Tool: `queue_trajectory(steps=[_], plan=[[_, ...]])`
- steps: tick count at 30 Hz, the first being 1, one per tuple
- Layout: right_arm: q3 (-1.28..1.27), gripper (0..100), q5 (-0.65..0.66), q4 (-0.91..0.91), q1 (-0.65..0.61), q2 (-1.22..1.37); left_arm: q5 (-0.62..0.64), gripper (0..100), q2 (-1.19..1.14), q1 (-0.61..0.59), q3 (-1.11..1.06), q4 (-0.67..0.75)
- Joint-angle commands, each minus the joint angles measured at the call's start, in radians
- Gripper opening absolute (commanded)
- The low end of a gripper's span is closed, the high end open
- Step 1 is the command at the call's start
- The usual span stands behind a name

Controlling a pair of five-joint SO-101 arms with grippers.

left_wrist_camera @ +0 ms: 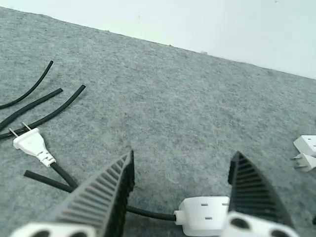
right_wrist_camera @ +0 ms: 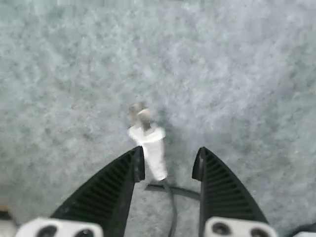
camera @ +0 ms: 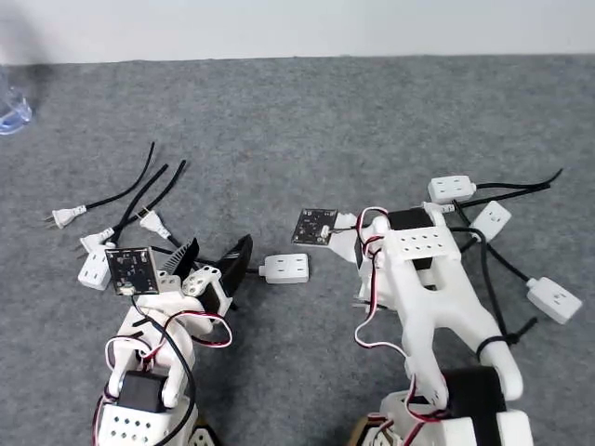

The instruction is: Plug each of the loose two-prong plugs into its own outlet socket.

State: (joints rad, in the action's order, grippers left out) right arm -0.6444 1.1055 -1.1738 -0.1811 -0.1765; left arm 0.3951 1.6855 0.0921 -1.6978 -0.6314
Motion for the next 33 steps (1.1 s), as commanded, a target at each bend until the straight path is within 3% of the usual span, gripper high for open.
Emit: queue_trajectory(steps=[1, 15, 21, 24, 29, 33], plan=[[-0.005, 15.5, 0.012, 0.074, 0.007, 0.035, 0.002, 29, 0.0, -0.002, 0.007, -0.008], [0.044, 15.4, 0.008, 0.125, 0.012, 0.122, 0.002, 29, 0.0, -0.002, 0.007, -0.008], [0.172, 15.4, -0.025, 0.001, 0.044, 0.053, 0.002, 29, 0.0, -0.002, 0.007, -0.008], [0.21, 15.4, 0.091, -0.148, 0.042, 0.005, 0.002, 29, 0.0, -0.002, 0.007, -0.008], [0.175, 15.4, 0.466, -0.367, 0.044, 0.01, 0.002, 29, 0.0, -0.002, 0.007, -0.008], [0.146, 15.4, 0.493, -0.305, 0.044, 0.07, 0.003, 29, 0.0, -0.002, 0.007, -0.008]])
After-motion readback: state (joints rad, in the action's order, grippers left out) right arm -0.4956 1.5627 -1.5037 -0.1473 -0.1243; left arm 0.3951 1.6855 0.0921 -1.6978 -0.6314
